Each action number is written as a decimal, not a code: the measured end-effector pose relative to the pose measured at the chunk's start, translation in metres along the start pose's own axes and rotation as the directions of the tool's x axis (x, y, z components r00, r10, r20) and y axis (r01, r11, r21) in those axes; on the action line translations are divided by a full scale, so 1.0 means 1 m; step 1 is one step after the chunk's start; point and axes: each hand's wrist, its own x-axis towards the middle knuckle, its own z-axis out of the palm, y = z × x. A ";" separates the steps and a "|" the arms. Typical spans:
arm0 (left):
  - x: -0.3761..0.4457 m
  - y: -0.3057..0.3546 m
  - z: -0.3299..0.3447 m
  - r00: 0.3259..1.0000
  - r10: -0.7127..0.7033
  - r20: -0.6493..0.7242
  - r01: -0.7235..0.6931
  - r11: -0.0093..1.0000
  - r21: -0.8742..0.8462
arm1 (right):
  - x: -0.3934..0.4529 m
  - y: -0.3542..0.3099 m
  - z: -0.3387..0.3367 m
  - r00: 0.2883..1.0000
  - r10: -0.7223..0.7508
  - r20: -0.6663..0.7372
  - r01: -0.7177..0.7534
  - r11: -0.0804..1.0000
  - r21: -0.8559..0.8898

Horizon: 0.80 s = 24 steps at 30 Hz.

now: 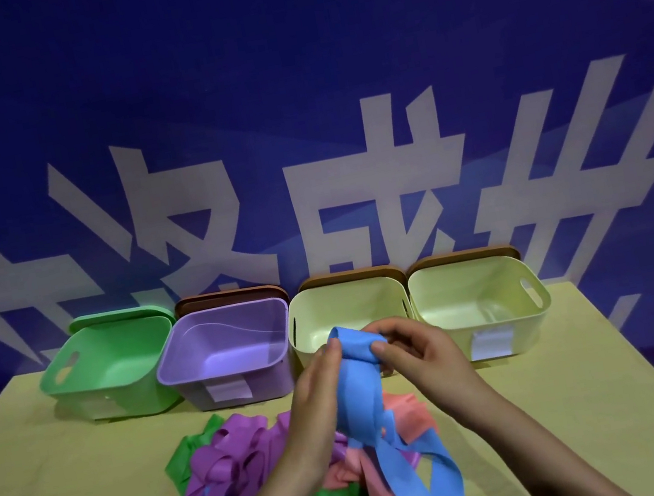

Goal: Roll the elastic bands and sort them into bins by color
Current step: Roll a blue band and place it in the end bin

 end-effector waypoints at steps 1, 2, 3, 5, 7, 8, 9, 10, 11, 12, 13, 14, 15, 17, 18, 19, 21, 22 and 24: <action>0.000 0.001 -0.001 0.994 -0.091 0.058 0.096 0.991 -0.097 | 0.000 -0.001 0.000 1.000 0.001 -0.001 -0.001 1.000 0.009; 0.001 0.002 -0.001 0.981 -0.153 0.119 0.171 0.972 -0.159 | 0.000 -0.001 -0.001 1.000 0.001 -0.002 -0.001 1.000 0.014; 0.001 0.003 -0.002 0.968 -0.181 0.175 0.211 0.961 -0.176 | 0.000 -0.001 -0.002 1.000 -0.001 -0.006 0.001 1.000 0.010; 0.004 0.004 -0.002 0.947 -0.191 0.258 0.240 0.954 -0.178 | 0.000 -0.001 -0.004 1.000 -0.002 -0.014 0.002 1.000 -0.004; 0.005 0.004 -0.004 0.933 -0.178 0.312 0.243 0.953 -0.183 | -0.001 -0.001 -0.005 1.000 0.000 -0.017 -0.001 1.000 -0.002; 0.005 0.004 -0.006 0.931 -0.172 0.321 0.234 0.958 -0.164 | -0.001 0.000 -0.006 1.000 0.007 -0.021 -0.007 1.000 0.001; 0.003 0.006 -0.006 0.934 -0.166 0.315 0.215 0.968 -0.127 | -0.001 0.001 -0.007 0.999 0.015 -0.031 -0.015 1.000 0.005; 0.002 0.006 -0.007 0.942 -0.159 0.294 0.190 0.979 -0.079 | 0.000 0.002 -0.008 0.999 0.020 -0.041 -0.019 1.000 0.009; 0.001 0.006 -0.006 0.952 -0.152 0.266 0.167 0.986 -0.032 | 0.000 0.003 -0.009 0.999 0.020 -0.050 -0.020 1.000 0.012; 0.000 0.006 -0.005 0.962 -0.144 0.233 0.142 0.990 0.025 | 0.000 0.003 -0.009 0.998 0.020 -0.058 -0.019 1.000 0.015; -0.001 0.006 -0.004 0.970 -0.133 0.205 0.117 0.989 0.087 | 0.000 0.003 -0.009 0.998 0.018 -0.065 -0.017 1.000 0.017; -0.003 0.005 -0.002 0.975 -0.120 0.186 0.095 0.986 0.135 | -0.001 0.004 -0.008 0.997 0.015 -0.071 -0.013 1.000 0.022; -0.004 0.005 0.001 0.979 -0.109 0.172 0.080 0.982 0.169 | -0.001 0.004 -0.007 0.997 0.011 -0.078 -0.009 1.000 0.027; -0.006 0.004 0.004 0.986 -0.082 0.142 0.052 0.978 0.203 | -0.002 0.003 -0.003 0.995 0.008 -0.099 -0.003 0.999 0.046; -0.006 0.004 0.005 0.990 -0.070 0.119 0.044 0.977 0.210 | -0.003 0.004 -0.001 0.994 0.007 -0.108 -0.001 0.998 0.056; -0.006 0.005 0.006 0.994 -0.063 0.090 0.042 0.976 0.213 | -0.003 0.004 0.000 0.994 0.006 -0.113 0.001 0.998 0.059; -0.006 0.004 0.005 0.998 -0.056 0.032 0.048 0.975 0.218 | -0.003 0.007 0.001 0.993 -0.003 -0.120 0.006 1.000 0.025; -0.005 0.002 0.005 0.999 -0.047 0.009 0.044 0.969 0.245 | -0.003 0.009 0.002 0.991 -0.018 -0.129 0.017 1.000 -0.010; -0.004 0.000 0.005 0.999 -0.030 -0.022 0.035 0.958 0.284 | -0.004 0.012 0.002 0.982 -0.109 -0.151 0.089 0.987 -0.135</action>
